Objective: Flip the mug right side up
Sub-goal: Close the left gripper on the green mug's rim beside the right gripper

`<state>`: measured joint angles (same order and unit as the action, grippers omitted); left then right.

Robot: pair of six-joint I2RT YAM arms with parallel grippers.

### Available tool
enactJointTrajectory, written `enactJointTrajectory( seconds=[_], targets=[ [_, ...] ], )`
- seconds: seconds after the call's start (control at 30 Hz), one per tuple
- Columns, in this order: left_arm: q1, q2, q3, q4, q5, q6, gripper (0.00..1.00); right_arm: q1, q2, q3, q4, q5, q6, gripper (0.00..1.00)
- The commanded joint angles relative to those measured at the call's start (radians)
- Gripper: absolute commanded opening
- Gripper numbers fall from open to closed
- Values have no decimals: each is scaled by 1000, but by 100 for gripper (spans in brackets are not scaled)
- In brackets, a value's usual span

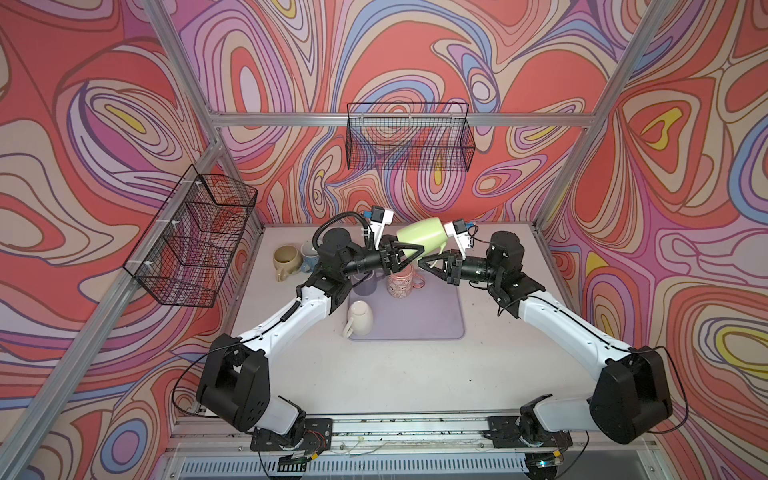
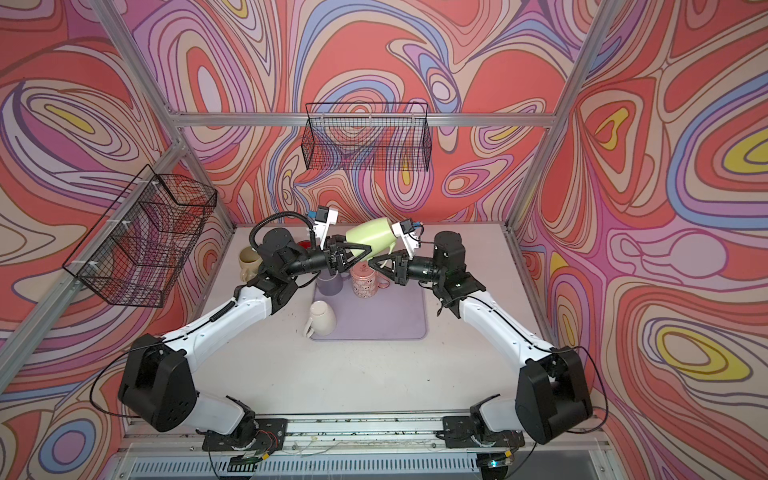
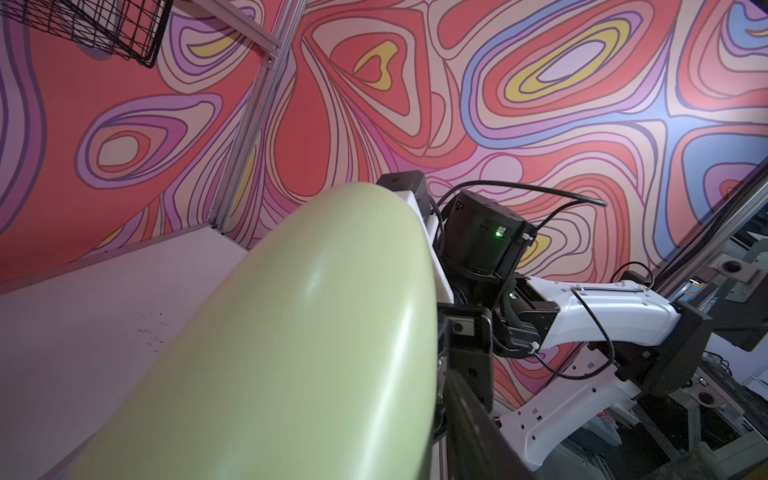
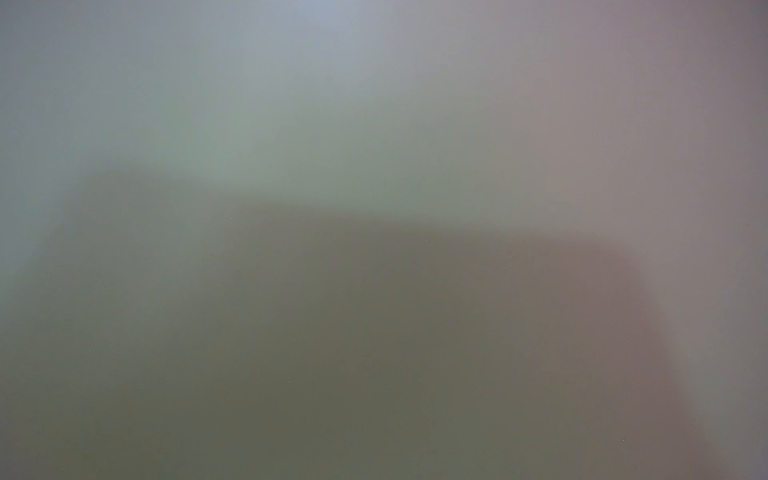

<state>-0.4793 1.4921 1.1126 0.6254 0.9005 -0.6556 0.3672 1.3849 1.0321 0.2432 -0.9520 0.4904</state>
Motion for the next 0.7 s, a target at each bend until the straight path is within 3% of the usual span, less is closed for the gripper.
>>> enactJointTrajectory(
  seconds=[0.0, 0.37, 0.67],
  targets=[
    [-10, 14, 15, 92, 18, -41, 47, -1, -1, -1, 106, -25, 5, 0],
    [-20, 35, 31, 117, 4, -64, 42, -2, 8, 2, 131, -34, 16, 0],
    [-22, 42, 33, 108, -11, -62, 25, -2, 4, -10, 143, -35, 20, 0]
  ],
)
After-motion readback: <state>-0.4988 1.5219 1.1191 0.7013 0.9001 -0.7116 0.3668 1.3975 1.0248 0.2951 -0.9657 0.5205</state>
